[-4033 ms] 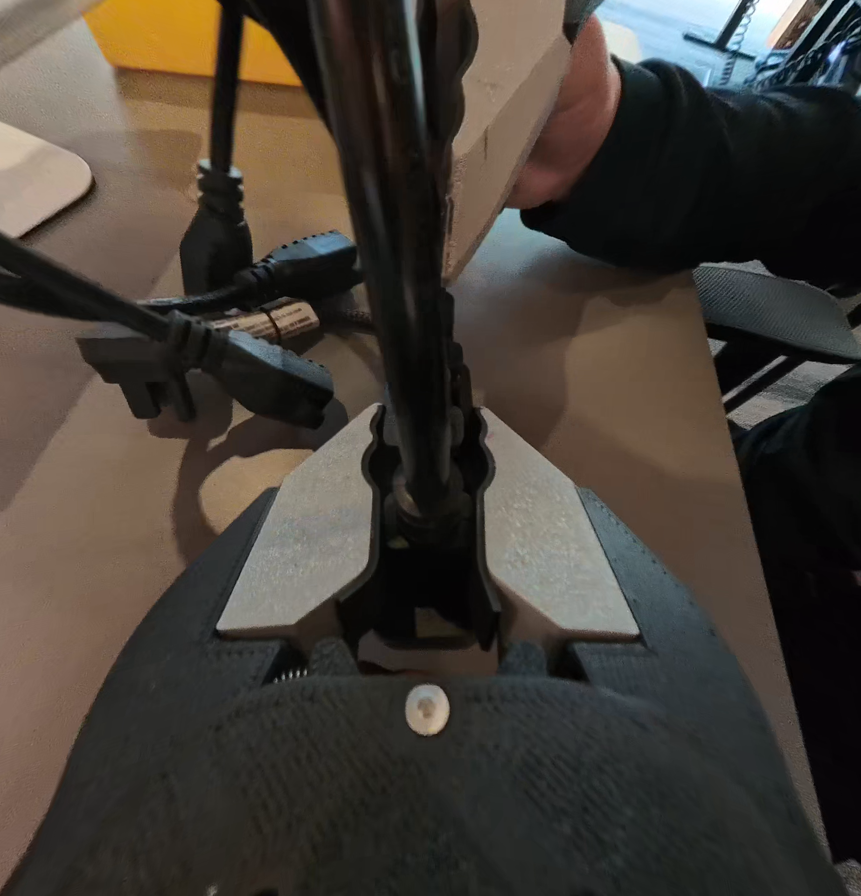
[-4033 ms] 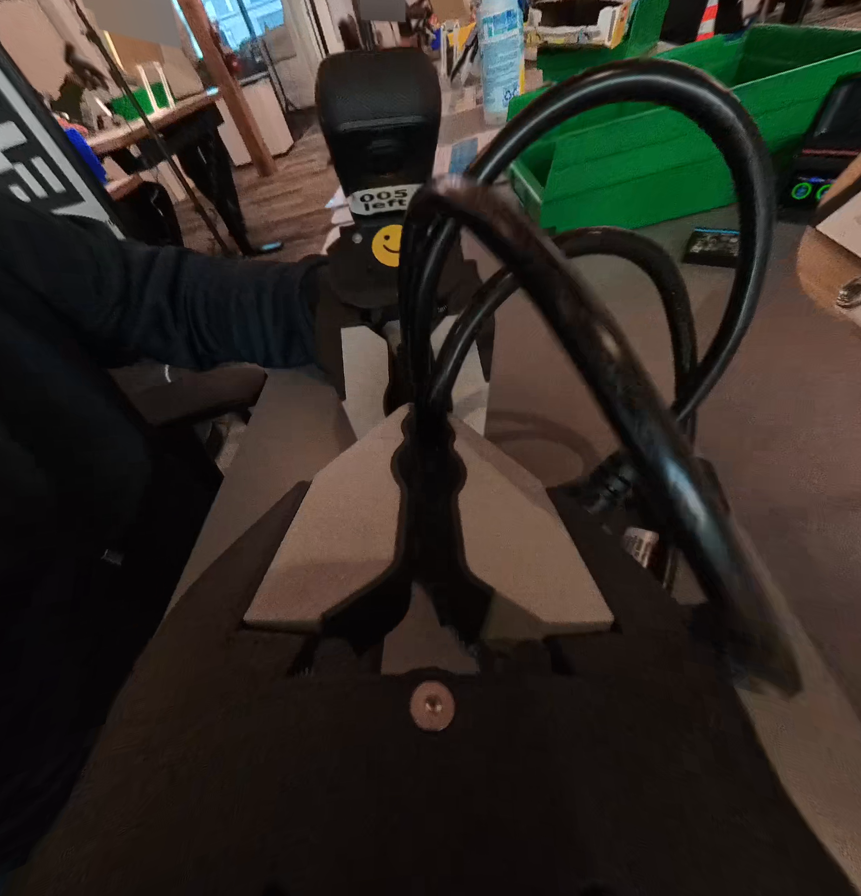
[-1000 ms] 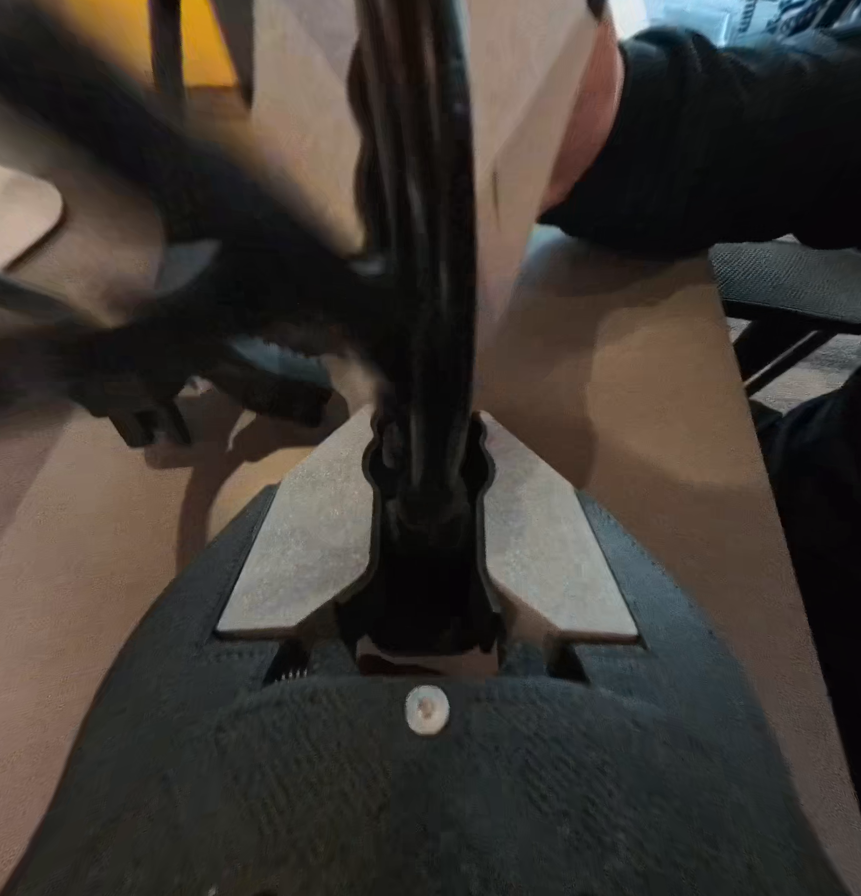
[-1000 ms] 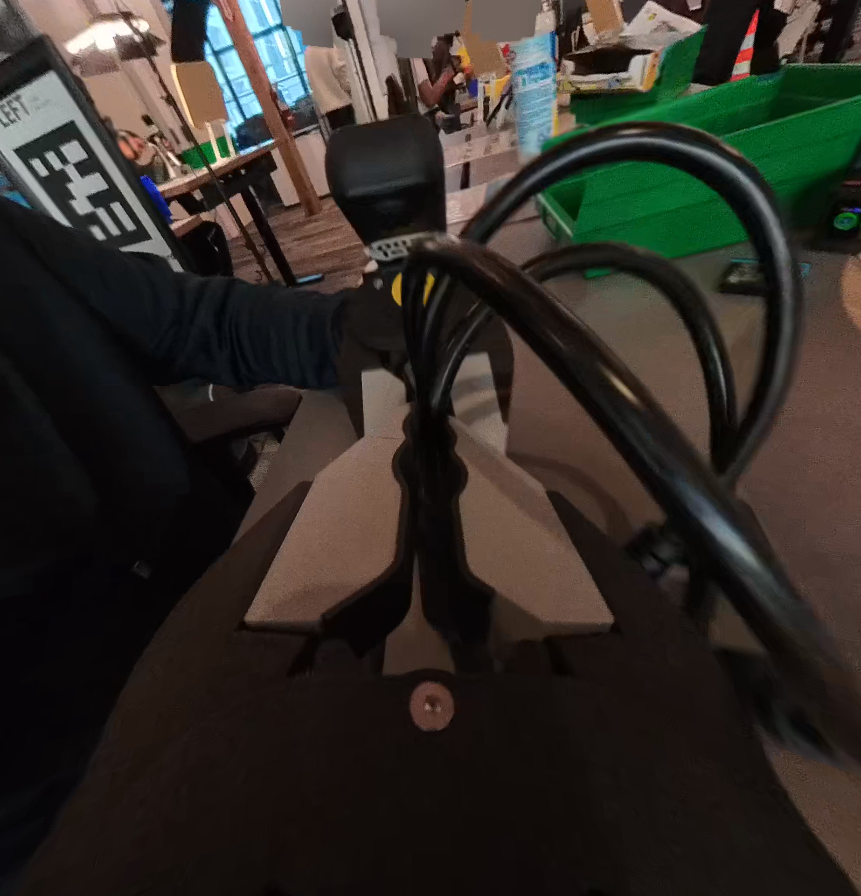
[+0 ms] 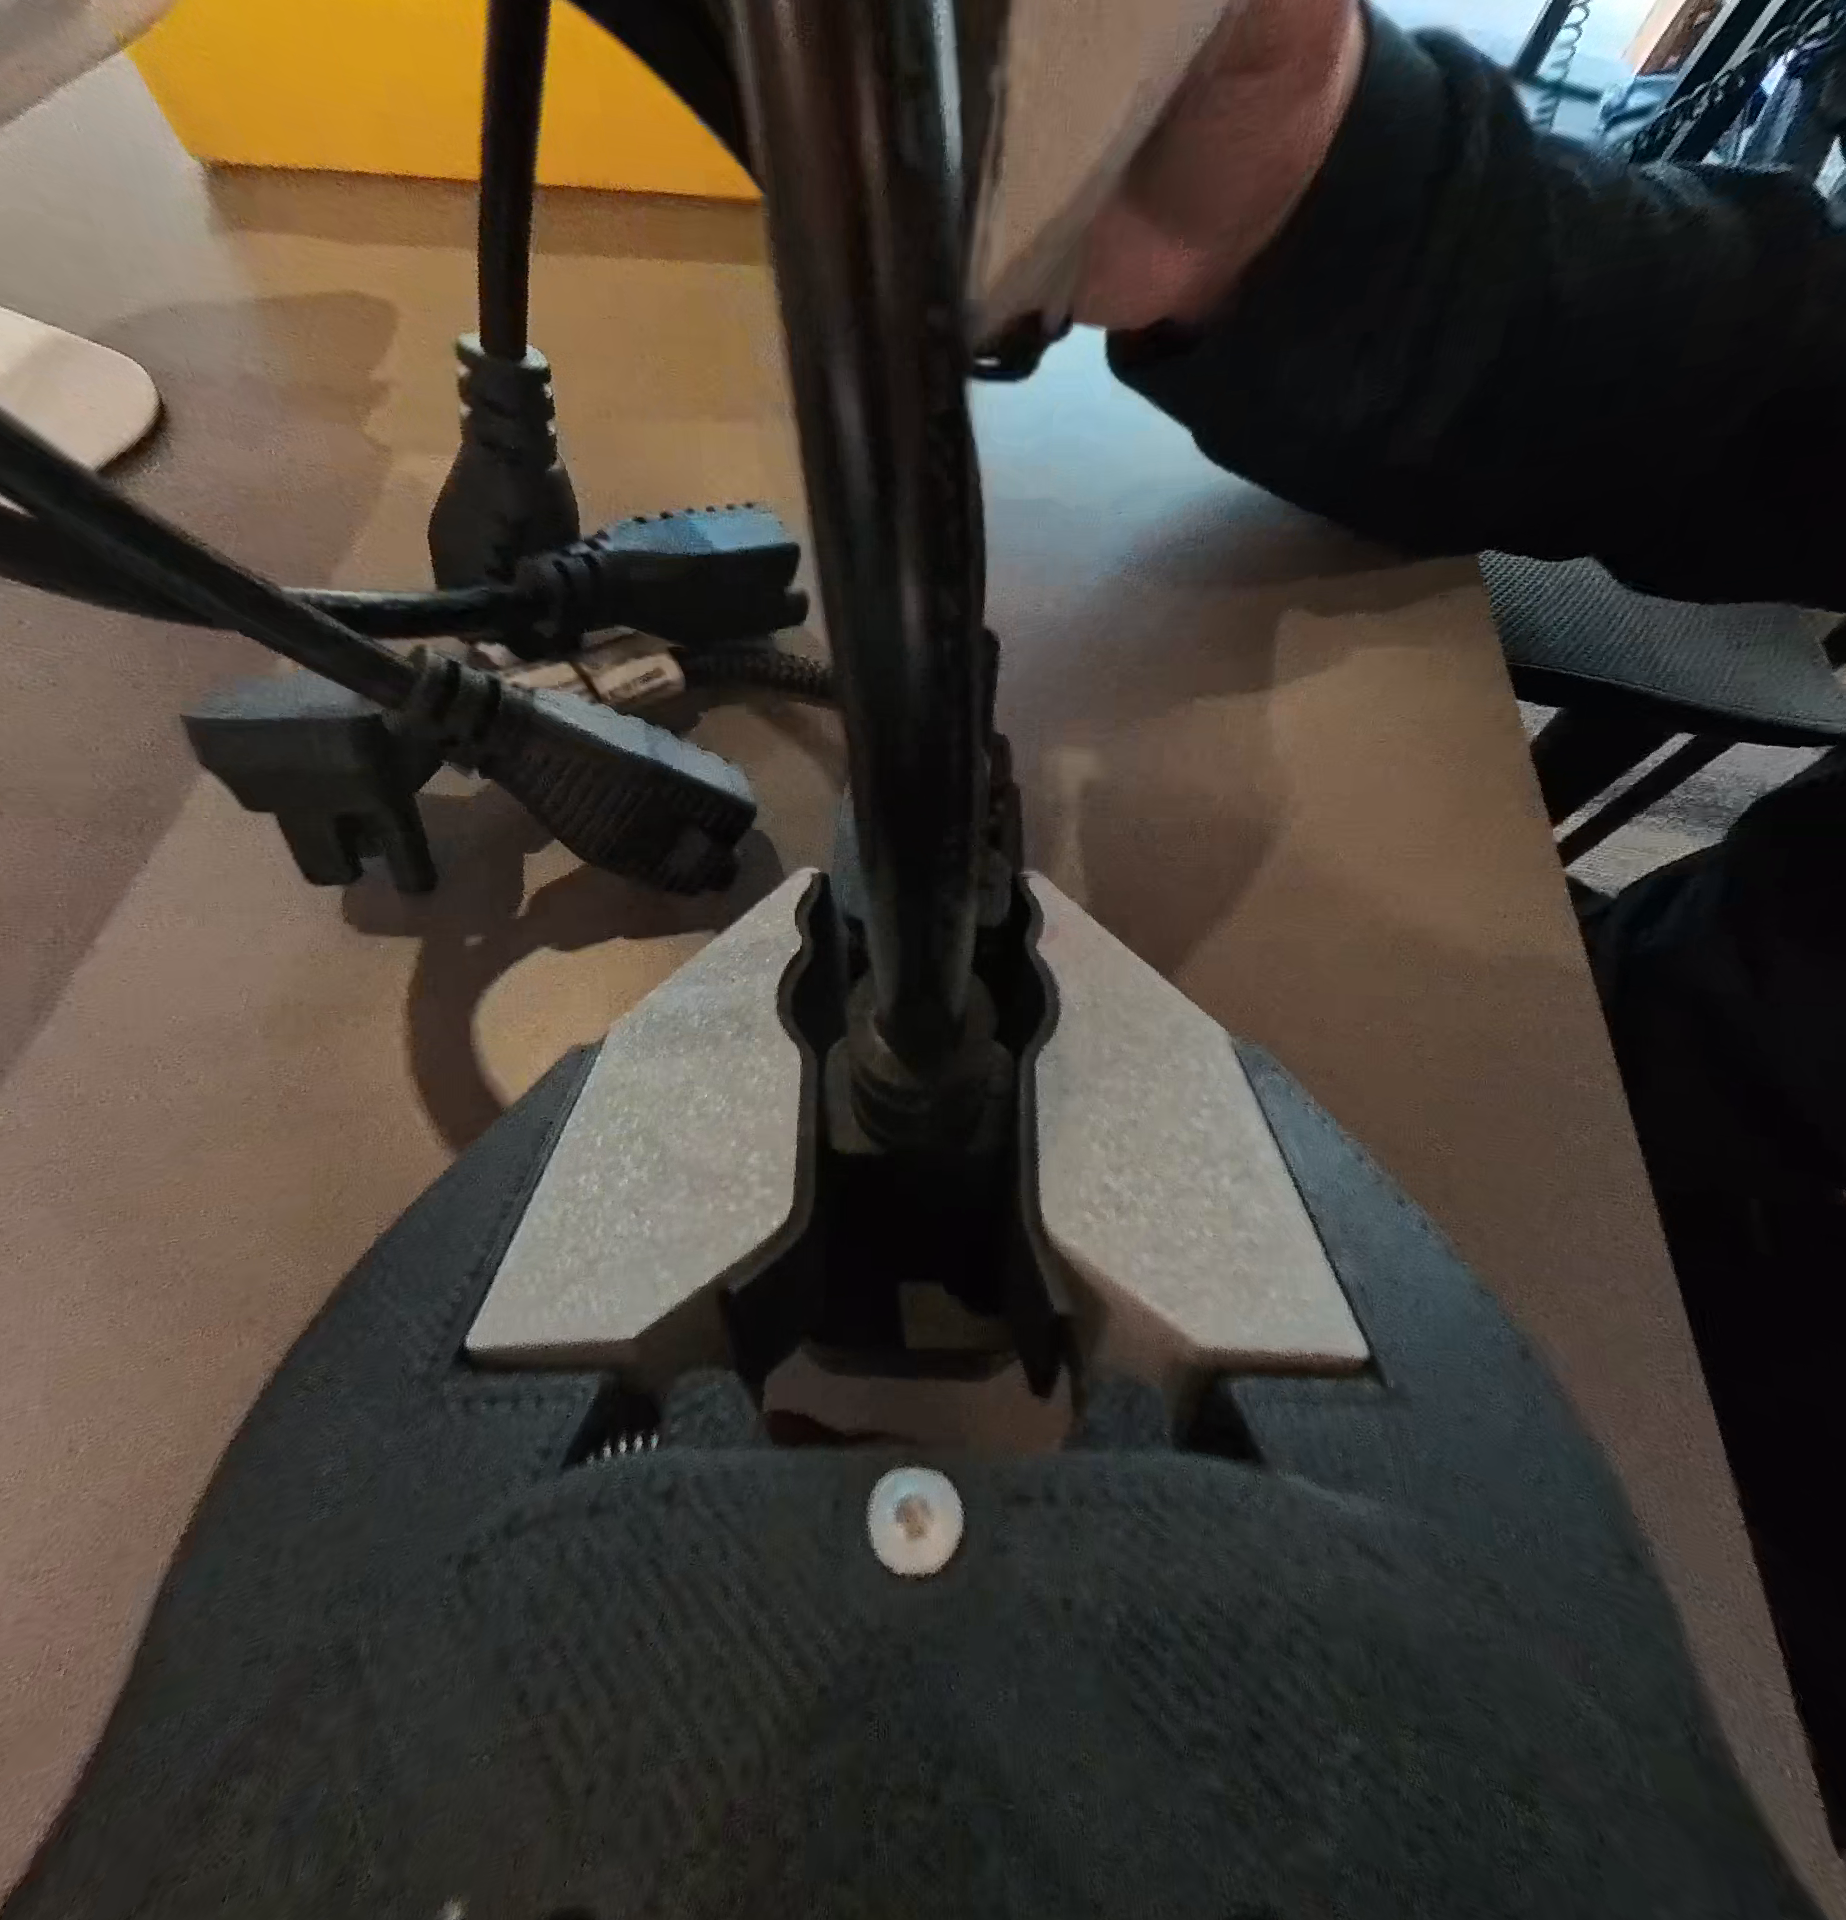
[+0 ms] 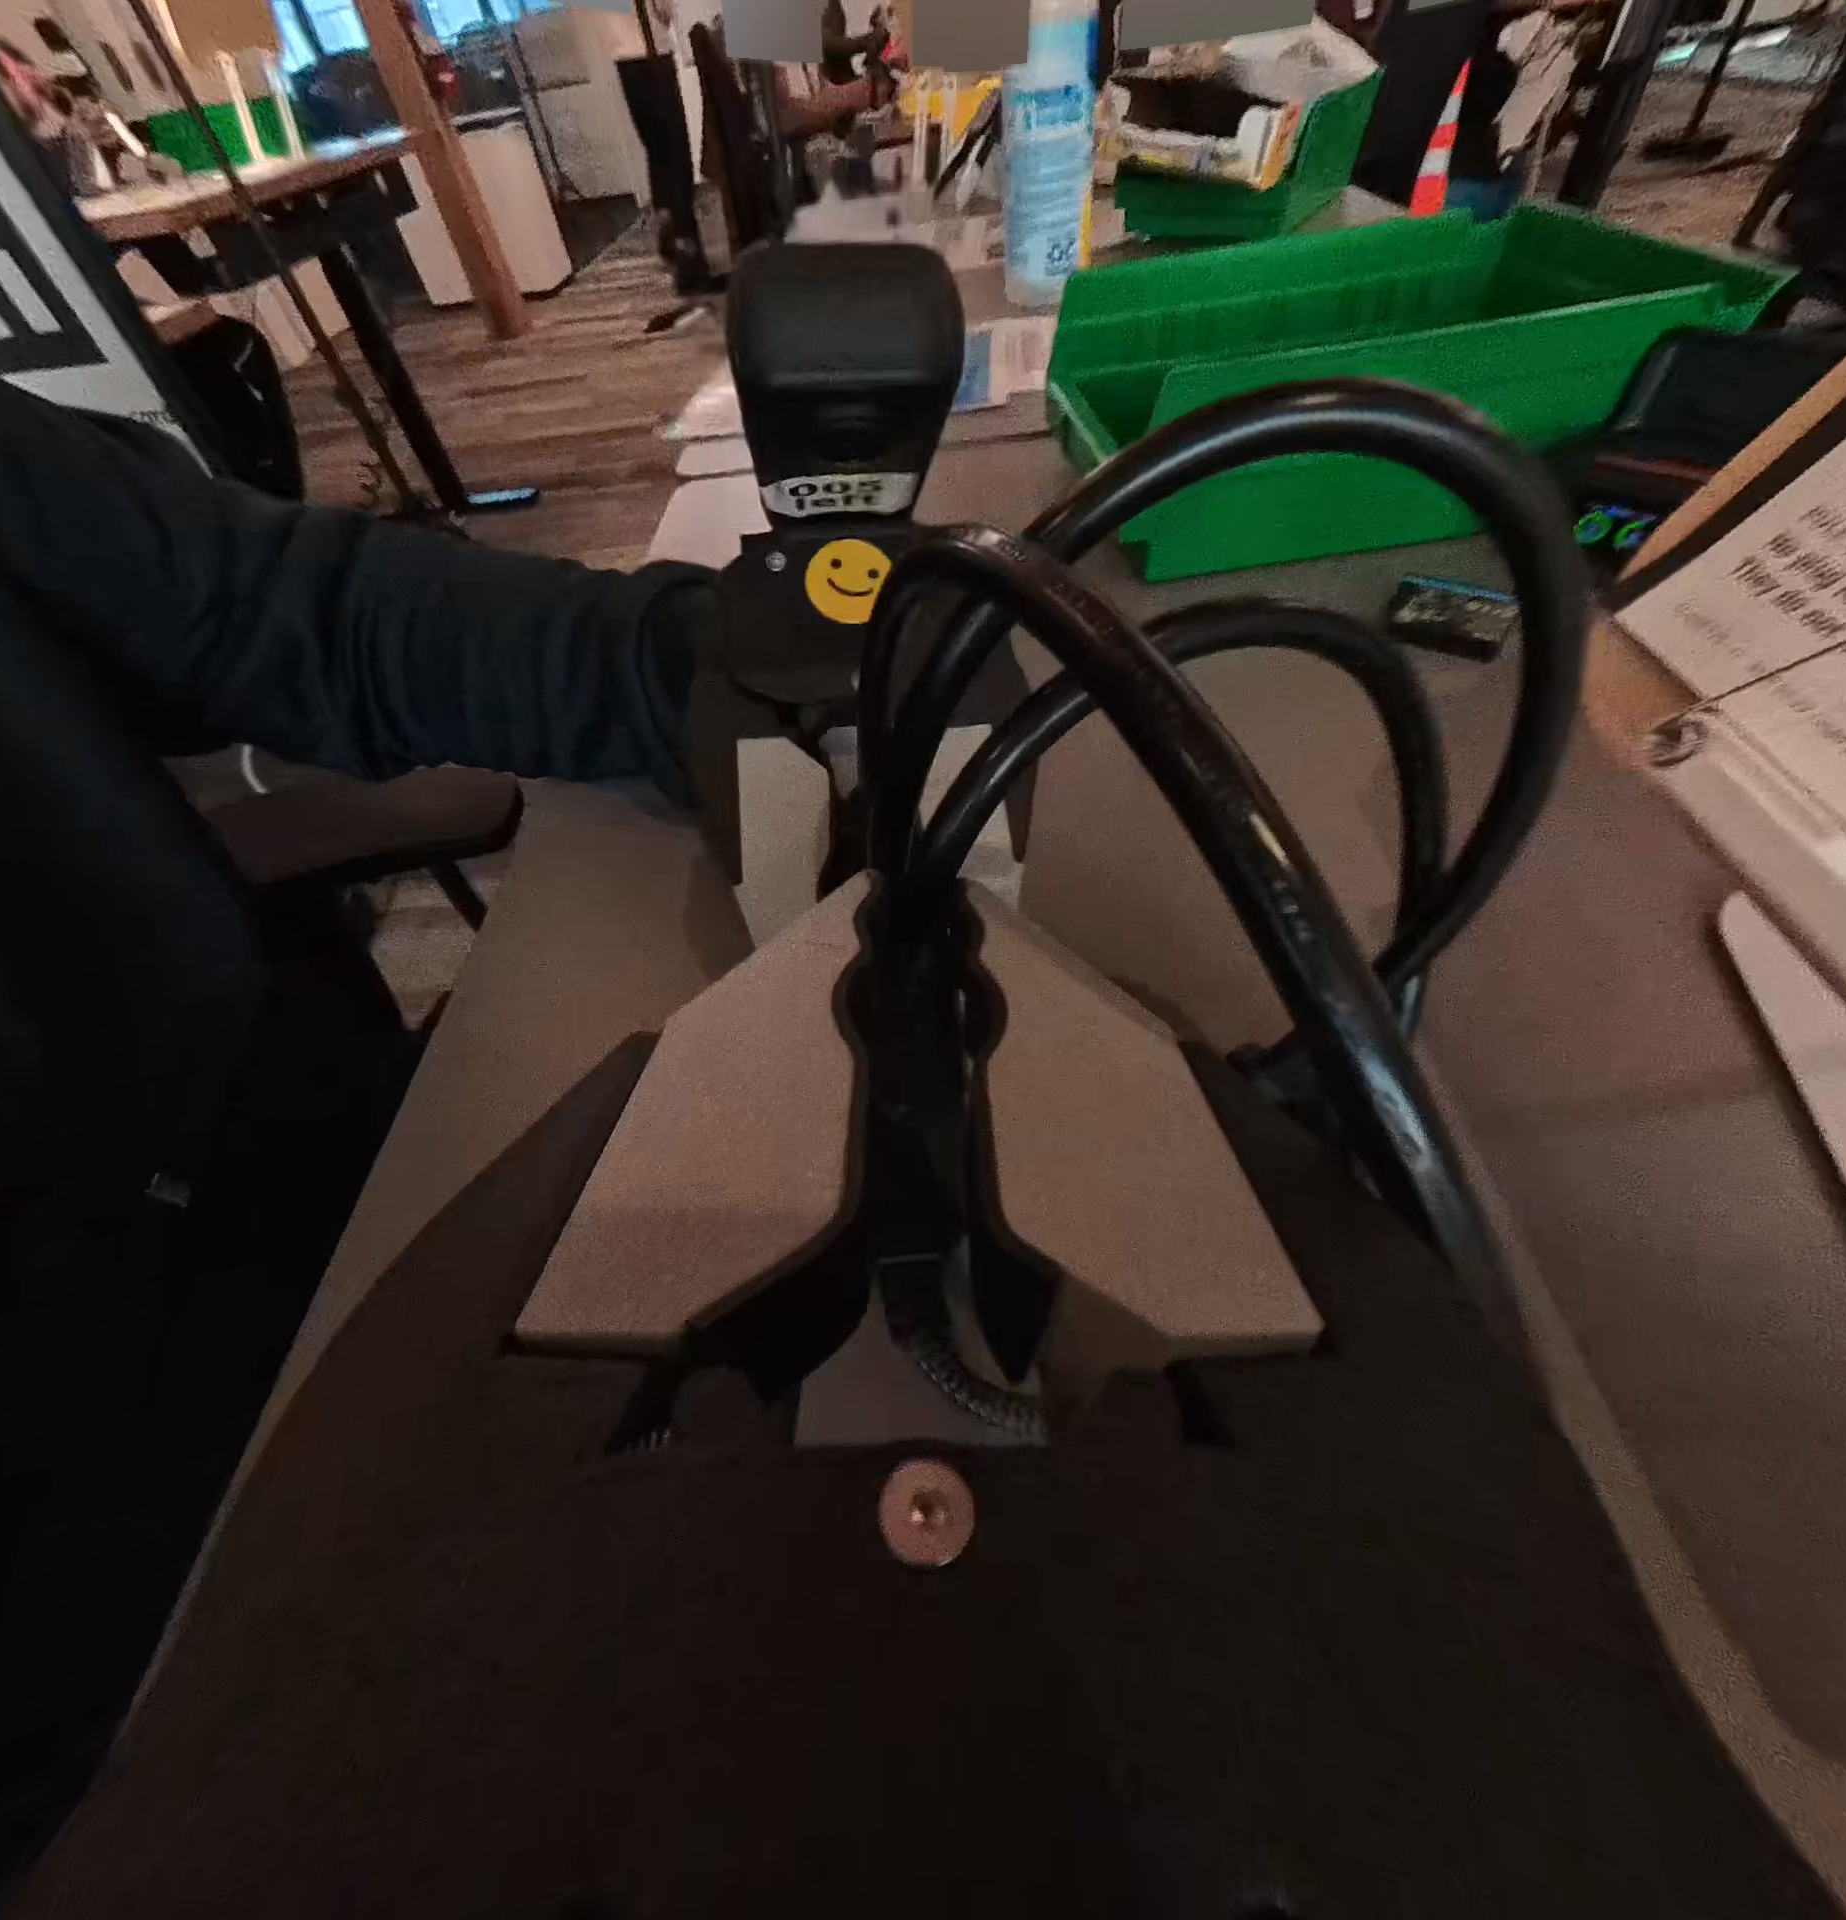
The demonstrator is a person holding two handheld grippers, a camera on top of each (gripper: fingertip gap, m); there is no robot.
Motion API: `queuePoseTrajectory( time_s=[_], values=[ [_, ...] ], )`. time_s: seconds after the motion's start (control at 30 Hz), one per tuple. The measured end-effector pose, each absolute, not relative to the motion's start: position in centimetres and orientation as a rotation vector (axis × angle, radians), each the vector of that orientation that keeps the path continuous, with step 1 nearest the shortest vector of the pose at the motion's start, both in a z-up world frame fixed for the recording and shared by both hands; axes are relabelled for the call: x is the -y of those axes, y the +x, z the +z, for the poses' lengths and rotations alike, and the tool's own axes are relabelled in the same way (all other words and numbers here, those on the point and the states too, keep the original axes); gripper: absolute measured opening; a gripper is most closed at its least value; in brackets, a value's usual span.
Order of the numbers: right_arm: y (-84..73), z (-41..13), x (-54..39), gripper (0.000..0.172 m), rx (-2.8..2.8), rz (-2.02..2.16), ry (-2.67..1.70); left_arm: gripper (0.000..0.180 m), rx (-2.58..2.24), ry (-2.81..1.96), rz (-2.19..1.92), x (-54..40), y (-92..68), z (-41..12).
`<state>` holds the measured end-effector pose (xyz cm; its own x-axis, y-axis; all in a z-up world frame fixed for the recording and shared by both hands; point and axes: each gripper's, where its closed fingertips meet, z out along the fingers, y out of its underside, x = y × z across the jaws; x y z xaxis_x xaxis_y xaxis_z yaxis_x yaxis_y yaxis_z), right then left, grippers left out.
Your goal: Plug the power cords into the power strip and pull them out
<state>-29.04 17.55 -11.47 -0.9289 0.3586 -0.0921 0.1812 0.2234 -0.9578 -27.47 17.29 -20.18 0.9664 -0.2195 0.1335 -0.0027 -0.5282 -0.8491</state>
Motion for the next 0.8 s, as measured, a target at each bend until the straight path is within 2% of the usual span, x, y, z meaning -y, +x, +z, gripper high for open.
queuePoseTrajectory(
  time_s=[0.07,0.17,0.23,0.27,0.33,0.37,0.47,0.57,0.6,0.63,0.8],
  values=[
    [-28.5,-10.0,-19.4,0.0,2.258,1.876,-0.524,0.033,-0.154,-2.111,-0.304,-16.8,-27.6,-20.2],
    [-27.9,-9.9,-20.6,0.001,2.266,1.974,-0.581,0.033,-0.148,-2.113,-0.319,-16.6,-27.5,-20.2],
    [-28.0,-11.4,-19.6,0.023,2.349,1.933,-0.625,0.034,-0.153,-2.113,-0.313,-16.7,-27.5,-20.2],
    [-27.9,-11.8,-18.8,0.028,2.379,1.924,-0.617,0.034,-0.157,-2.113,-0.308,-16.7,-27.5,-20.2],
    [-28.2,-12.5,-17.3,0.009,2.38,1.879,-0.597,0.033,-0.158,-2.115,-0.3,-16.8,-27.6,-20.1],
    [-28.7,-12.6,-17.0,0.007,2.352,1.859,-0.608,0.034,-0.157,-2.115,-0.297,-16.9,-27.7,-20.1],
    [-29.1,-12.6,-16.8,0.007,2.333,1.883,-0.647,0.034,-0.143,-2.115,-0.296,-17.1,-27.7,-20.2],
    [-29.8,-12.5,-17.0,0.022,2.321,1.861,-0.694,0.034,-0.135,-2.116,-0.281,-17.6,-27.4,-20.2],
    [-29.7,-12.2,-17.1,0.02,2.307,1.875,-0.674,0.034,-0.13,-2.115,-0.286,-17.6,-27.5,-20.2],
    [-29.6,-11.9,-17.0,0.01,2.293,1.892,-0.655,0.034,-0.129,-2.115,-0.286,-17.6,-27.5,-20.2],
    [-29.6,-12.1,-16.6,0.008,2.309,1.915,-0.68,0.035,-0.117,-2.122,-0.289,-17.7,-27.5,-20.4]
  ],
)
